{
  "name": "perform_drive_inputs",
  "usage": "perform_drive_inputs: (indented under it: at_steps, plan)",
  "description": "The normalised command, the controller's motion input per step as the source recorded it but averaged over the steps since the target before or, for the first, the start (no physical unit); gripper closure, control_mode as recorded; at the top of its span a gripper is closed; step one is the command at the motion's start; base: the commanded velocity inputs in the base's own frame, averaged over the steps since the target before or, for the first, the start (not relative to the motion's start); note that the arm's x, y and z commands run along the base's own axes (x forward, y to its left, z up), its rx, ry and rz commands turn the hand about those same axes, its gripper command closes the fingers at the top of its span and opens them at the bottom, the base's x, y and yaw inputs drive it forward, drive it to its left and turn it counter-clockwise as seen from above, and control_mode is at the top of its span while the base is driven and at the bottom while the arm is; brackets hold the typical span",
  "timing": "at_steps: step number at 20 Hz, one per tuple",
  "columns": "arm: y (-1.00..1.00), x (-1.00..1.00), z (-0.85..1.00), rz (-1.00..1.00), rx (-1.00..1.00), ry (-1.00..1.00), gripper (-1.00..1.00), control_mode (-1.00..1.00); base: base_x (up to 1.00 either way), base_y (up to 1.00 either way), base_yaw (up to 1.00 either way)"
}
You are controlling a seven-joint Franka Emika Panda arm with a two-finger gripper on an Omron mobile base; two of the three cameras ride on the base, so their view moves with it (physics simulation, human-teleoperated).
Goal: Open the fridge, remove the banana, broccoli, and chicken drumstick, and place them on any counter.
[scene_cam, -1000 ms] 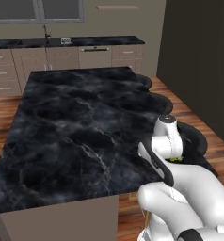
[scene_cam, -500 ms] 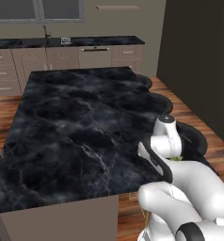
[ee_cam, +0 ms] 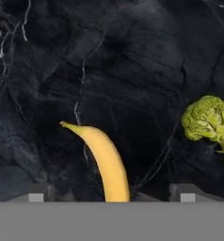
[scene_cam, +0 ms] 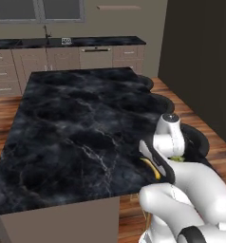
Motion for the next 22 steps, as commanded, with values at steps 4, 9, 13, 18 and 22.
perform_drive_inputs:
  at_steps: [4, 9, 13, 18, 22]
  plan:
    - [0.0, -0.24, 1.0, 0.05, 0.0, -0.16, -1.0, -1.0, 0.0, 0.0, 0.0]
    - [0.0, -0.8, 1.0, 0.13, 0.0, -0.06, -1.0, -1.0, 0.0, 0.0, 0.0]
    - [0.05, -1.0, 1.0, 0.22, -0.03, -0.04, -1.0, -1.0, 0.0, 0.0, 0.0]
    - [0.08, -1.0, 1.0, 0.24, -0.04, -0.02, -1.0, -1.0, 0.0, 0.0, 0.0]
    - [0.25, -0.91, 0.9, 0.1, -0.08, -0.05, -1.0, -1.0, 0.0, 0.0, 0.0]
